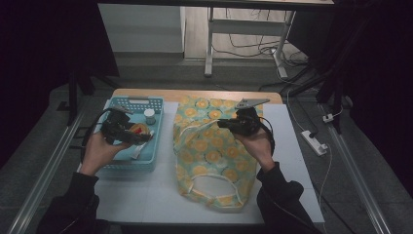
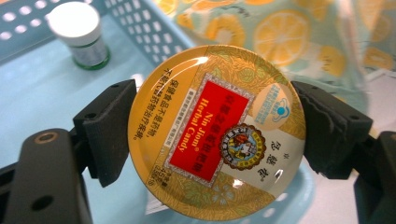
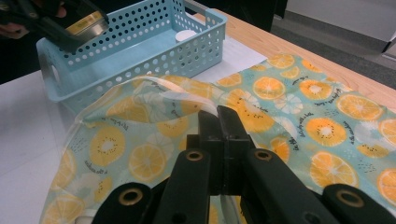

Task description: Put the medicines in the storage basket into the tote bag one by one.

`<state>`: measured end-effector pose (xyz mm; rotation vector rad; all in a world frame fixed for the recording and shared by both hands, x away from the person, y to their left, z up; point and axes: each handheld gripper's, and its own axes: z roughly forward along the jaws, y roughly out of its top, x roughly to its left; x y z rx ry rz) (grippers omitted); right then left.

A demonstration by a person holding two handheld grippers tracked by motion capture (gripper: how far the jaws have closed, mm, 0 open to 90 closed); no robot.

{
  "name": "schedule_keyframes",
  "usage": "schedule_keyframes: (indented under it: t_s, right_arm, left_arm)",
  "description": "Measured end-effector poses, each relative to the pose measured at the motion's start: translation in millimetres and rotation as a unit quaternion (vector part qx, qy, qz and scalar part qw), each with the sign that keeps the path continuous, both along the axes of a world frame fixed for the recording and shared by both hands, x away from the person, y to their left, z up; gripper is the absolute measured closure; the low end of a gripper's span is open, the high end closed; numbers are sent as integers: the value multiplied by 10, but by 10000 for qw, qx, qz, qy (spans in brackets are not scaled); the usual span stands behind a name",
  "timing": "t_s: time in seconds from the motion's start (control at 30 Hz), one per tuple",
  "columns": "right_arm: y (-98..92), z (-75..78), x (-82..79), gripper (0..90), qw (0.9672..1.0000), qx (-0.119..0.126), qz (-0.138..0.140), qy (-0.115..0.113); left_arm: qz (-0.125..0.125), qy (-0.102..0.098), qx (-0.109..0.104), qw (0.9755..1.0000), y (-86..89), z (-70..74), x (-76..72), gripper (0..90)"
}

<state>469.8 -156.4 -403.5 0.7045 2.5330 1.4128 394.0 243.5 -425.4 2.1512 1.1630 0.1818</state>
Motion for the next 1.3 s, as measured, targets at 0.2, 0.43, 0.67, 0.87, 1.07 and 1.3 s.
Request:
schedule_keyframes:
  t_s: [0.2,0.43,0.67,0.87,1.07,1.3]
  right_arm:
    - [-2,-11,8,900,10000,-2,-1,6]
    - [-7,-15,16,900,10000,2,-1,2]
    - [-4,-20,20,900,10000,10,-1,11]
    - [-5,-16,18,900,10000,14,2,-4]
    - [5,-20,15,900,10000,16,11,-2]
    - [-1,-22,16,900,10000,31,4,-10]
  left_arm:
    - [-283,-57,1,9996,-180,75,-69,199]
    - [-599,-77,-32,9982,-401,122,-132,199]
    - [-874,-90,-134,9960,-633,164,-146,199]
    - [-1103,-118,-181,9937,-810,187,-136,199]
    - [-1366,-146,-230,9903,-1074,185,-95,199]
    - [-1559,-154,-215,9874,-1290,167,-38,199]
